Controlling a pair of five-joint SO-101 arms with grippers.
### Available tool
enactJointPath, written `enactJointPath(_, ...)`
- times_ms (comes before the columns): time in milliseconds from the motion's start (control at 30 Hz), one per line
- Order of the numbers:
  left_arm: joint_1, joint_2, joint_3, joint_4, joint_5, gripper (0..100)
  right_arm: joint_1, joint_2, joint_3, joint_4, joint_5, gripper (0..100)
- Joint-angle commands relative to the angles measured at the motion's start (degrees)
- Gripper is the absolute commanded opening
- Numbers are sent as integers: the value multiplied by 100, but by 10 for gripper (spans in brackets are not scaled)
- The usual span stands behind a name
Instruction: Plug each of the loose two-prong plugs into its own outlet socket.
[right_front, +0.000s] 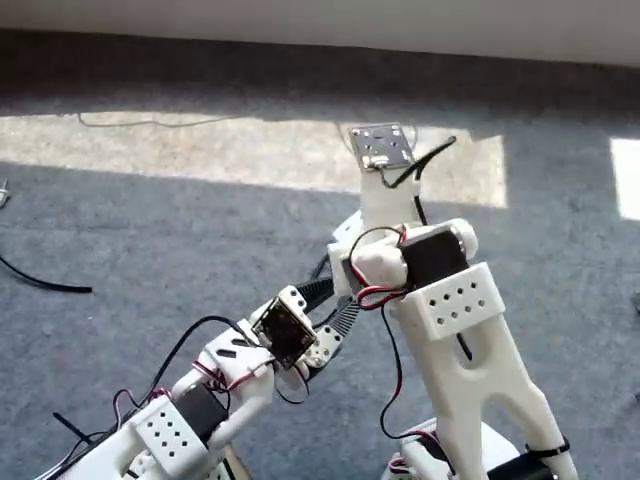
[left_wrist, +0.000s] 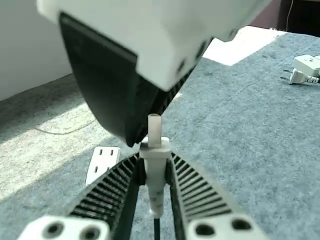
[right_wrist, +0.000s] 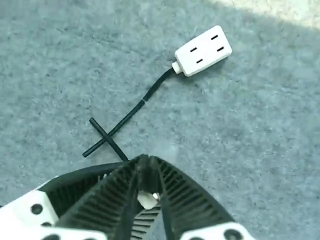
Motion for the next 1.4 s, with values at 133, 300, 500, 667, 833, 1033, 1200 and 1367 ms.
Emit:
enactJointPath(133,-382,-13,-145,-114,-26,5,752,-4,1604,-1666,-26,6)
enactJointPath(300,-822,-13,-233,-114,-9,5,1182,-4,2325,-2747,-26,6)
enactJointPath(500,-822,-13,-233,-114,0,5,1719,4,2765,-3565,-26,6)
enactJointPath(667,-822,-13,-233,-114,0,5,2132,4,3266,-4426,-18,6)
enactJointPath(833,-822,-13,-224,-114,0,5,2167,4,3345,-4514,-18,6)
enactJointPath(1033,-866,-13,-233,-88,0,5,2492,-4,3327,-4576,-53,6)
enactJointPath(1200,-954,48,-242,-70,0,5,3345,31,3486,-5376,-62,6)
enactJointPath(1367,-1235,57,-796,844,9,5,4022,681,4127,-6070,-26,6)
